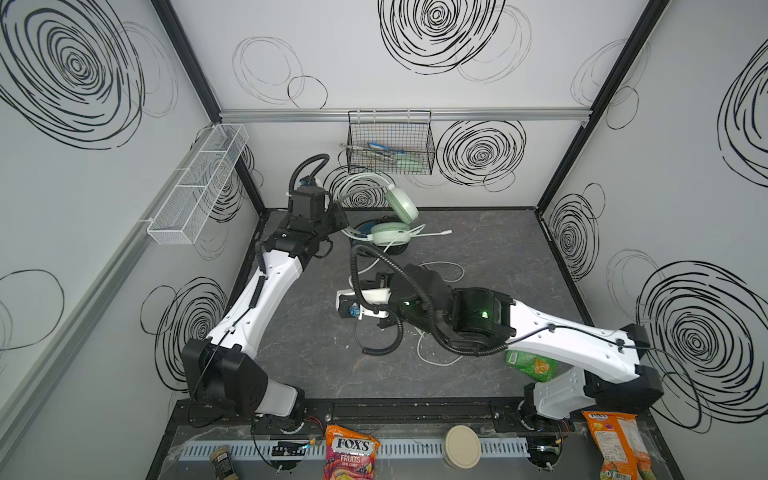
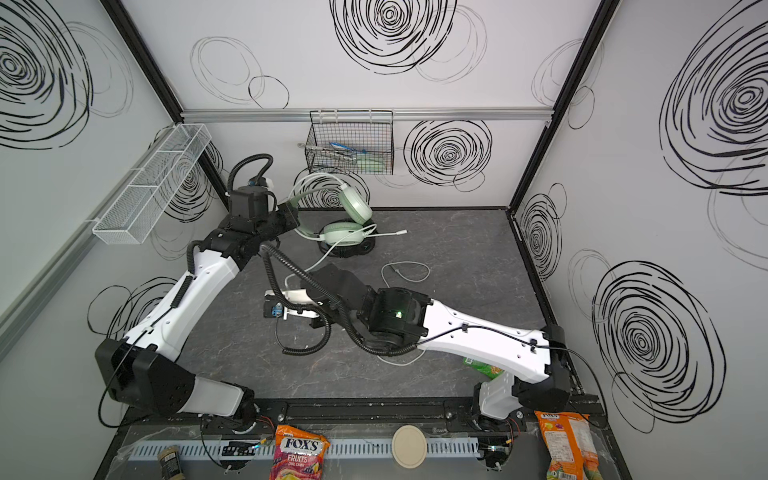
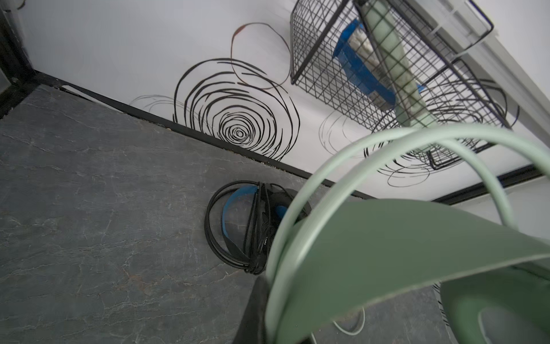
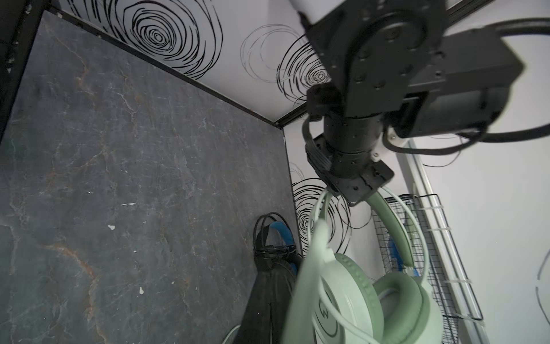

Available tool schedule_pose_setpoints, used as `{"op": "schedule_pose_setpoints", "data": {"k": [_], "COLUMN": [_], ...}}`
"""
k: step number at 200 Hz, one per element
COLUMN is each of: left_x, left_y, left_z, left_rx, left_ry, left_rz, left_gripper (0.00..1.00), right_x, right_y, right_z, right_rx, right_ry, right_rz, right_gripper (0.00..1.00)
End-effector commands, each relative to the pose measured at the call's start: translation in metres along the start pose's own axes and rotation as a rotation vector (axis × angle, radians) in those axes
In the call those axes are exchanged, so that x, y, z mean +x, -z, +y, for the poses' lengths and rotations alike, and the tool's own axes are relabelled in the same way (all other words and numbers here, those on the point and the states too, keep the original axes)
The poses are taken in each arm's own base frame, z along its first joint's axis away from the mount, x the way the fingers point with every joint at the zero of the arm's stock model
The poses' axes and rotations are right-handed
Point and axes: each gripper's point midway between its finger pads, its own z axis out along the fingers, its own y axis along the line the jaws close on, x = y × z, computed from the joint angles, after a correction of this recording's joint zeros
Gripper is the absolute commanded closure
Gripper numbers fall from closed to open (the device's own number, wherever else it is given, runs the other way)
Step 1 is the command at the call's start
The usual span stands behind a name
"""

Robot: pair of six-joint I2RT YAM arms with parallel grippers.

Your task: Wrap the headphones

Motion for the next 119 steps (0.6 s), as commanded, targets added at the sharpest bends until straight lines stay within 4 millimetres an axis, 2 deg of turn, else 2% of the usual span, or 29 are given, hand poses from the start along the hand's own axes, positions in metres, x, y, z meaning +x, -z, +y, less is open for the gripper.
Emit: {"op": "schedule_pose_setpoints", "data": {"k": [1,15,28,52,64,79,96,119], "left_x": [-0.026,-0.02,-0.012,-0.009,-0.014,-0.022,-0.033,-0.044], "left_y": [0.027,0.033,0.036,0.039,0.042,0.046,0.051,0.054], "left_z": [-0.047,-0.054,-0.053,-0.028,-0.015,-0.005,-0.012,-0.042], "left_rx": [0.209,0.287,0.287,0.173,0.134,0.138,0.183,0.347], "left_ry": [-0.066,-0.108,-0.149,-0.184,-0.143,-0.043,0.05,0.208], "left_rz": [-0.096,-0.099,-0.084,-0.097,-0.131,-0.174,-0.222,-0.218], "left_gripper": [1.0,1.0,1.0,1.0,1.0,1.0,1.0,1.0], "right_x": [-0.006,-0.012,-0.013,-0.007,-0.004,-0.002,-0.005,-0.017], "right_y": [0.002,0.008,0.015,0.026,0.031,0.032,0.034,0.042], "right_z": [0.002,-0.013,-0.029,-0.054,-0.057,-0.044,-0.037,-0.041], "right_rx": [-0.065,-0.041,-0.002,0.078,0.079,0.044,0.042,0.045], "right_ry": [-0.029,-0.047,-0.062,-0.08,-0.102,-0.115,-0.188,-0.348], "right_rz": [0.022,0.006,0.001,0.021,0.017,0.008,-0.037,-0.159], "right_gripper": [1.0,1.0,1.0,1.0,1.0,1.0,1.0,1.0]}}
